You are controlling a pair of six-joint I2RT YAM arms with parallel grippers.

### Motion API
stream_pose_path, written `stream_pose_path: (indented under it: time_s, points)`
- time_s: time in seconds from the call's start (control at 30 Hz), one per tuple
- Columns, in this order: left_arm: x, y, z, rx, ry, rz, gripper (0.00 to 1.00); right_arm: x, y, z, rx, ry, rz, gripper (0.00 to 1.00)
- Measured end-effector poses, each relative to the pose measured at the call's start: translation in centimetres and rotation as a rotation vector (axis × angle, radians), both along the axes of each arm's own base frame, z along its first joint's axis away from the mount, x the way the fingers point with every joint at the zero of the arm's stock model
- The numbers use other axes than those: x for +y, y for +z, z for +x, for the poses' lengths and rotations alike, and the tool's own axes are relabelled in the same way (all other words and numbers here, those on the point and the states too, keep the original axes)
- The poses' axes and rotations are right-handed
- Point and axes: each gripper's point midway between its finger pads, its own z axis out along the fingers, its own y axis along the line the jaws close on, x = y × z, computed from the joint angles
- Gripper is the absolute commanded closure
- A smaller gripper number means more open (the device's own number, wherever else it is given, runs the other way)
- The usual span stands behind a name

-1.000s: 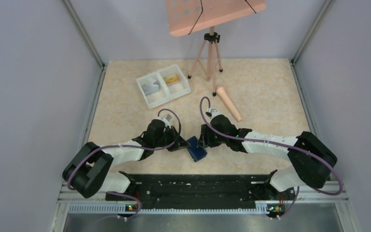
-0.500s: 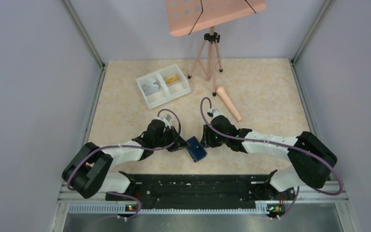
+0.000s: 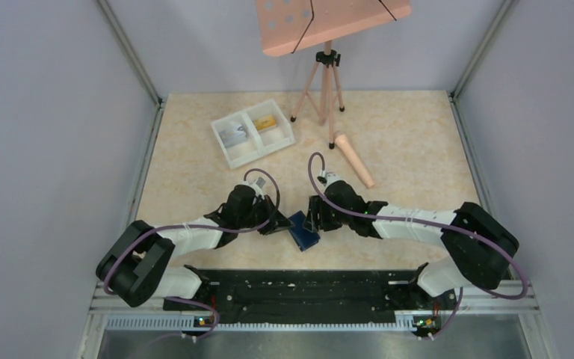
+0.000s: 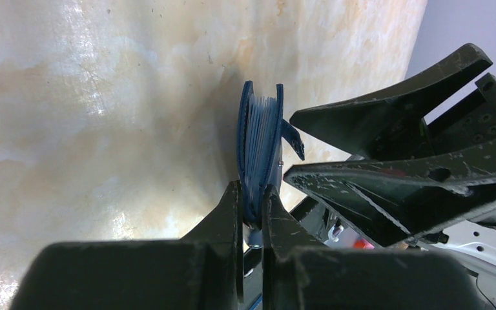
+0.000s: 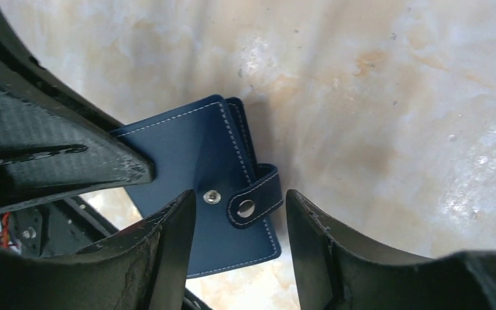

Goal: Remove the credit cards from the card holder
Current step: Open the card holder at the center of the board.

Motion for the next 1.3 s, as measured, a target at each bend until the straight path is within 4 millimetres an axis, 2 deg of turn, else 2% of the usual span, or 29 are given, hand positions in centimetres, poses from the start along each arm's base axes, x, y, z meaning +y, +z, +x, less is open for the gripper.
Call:
stream_pose_path:
  time_s: [0.1,0.3,0.53,0.7,0.9,1.07,1.3]
  points:
    - [0.0,0.0,0.0,0.000,0.000,0.001,1.00,-0.3,-0.6,0.1,0.002,-0.011,-0.021,0.62]
    - [0.0,-0.1,0.0,0.003,0.000,0.002,1.00,0.1,-0.4,0.3,-0.018,-0.021,-0.016,1.00]
    - [0.1,0.1,0.2,-0.002,-0.009,0.031,0.96,-1.8,-0.4,0.9,-0.057,-0.080,-0.069,1.00]
    - [0.1,0.6,1.0,-0.029,-0.022,0.072,0.76,-2.7,0.7,0.8,-0.082,-0.100,-0.073,1.00]
    - [0.7,0.7,2.3,-0.055,-0.018,0.178,0.50,-2.8,2.6,0.4,-0.091,-0.109,-0.025,1.00]
    - [1.8,0.7,3.1,-0.047,0.011,0.278,0.43,-2.3,4.4,-0.1,-0.081,-0.111,0.046,1.00]
    - [1.4,1.2,2.6,-0.041,-0.015,0.253,0.33,-1.6,5.5,-0.5,-0.057,-0.117,0.113,1.00]
